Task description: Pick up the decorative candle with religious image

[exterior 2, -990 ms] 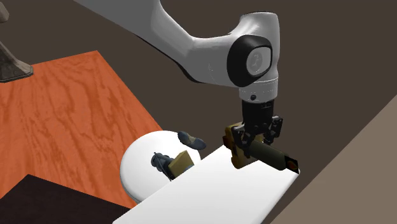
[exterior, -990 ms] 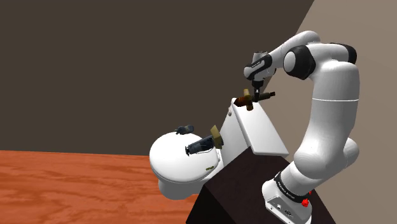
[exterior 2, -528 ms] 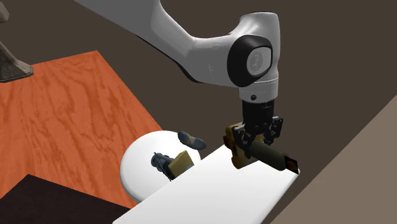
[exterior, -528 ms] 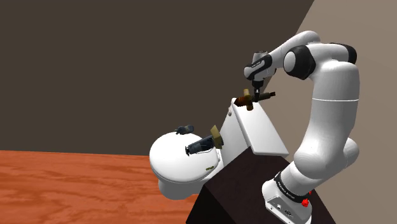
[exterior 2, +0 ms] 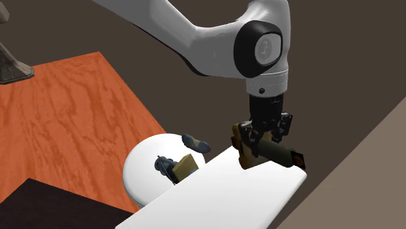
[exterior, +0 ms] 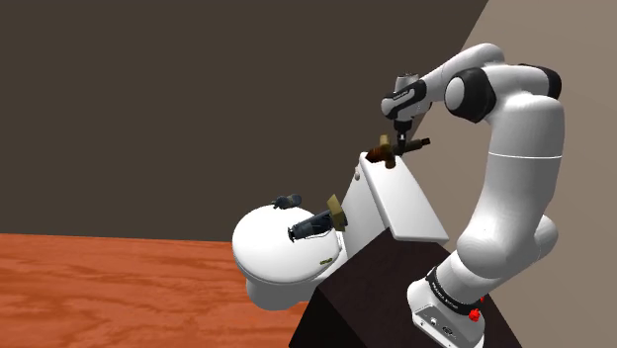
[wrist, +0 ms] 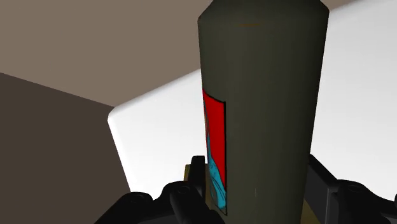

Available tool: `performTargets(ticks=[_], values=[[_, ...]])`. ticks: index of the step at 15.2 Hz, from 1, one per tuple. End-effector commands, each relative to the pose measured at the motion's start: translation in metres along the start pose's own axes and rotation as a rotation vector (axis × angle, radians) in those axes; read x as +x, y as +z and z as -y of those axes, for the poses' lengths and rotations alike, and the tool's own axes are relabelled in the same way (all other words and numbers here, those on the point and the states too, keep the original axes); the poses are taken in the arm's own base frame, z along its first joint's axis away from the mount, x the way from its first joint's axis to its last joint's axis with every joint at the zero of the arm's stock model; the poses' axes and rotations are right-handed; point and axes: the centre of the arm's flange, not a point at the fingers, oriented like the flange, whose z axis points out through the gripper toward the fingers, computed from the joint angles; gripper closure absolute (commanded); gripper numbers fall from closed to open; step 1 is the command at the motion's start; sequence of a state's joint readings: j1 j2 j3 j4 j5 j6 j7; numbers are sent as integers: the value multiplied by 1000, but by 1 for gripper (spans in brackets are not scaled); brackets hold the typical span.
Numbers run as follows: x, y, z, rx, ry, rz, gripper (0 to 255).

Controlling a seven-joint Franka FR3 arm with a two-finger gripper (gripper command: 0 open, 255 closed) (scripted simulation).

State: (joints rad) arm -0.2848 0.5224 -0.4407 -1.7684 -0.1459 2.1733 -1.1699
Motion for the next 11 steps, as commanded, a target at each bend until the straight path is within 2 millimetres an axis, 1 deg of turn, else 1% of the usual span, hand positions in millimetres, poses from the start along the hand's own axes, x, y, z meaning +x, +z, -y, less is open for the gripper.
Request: performTargets(ticks=[1,9,11], values=[[-4,-12,0,-1,0,0,255],[-18,-52,-2,-1,0,0,255],[-19,-52,-2,-1,0,0,255]])
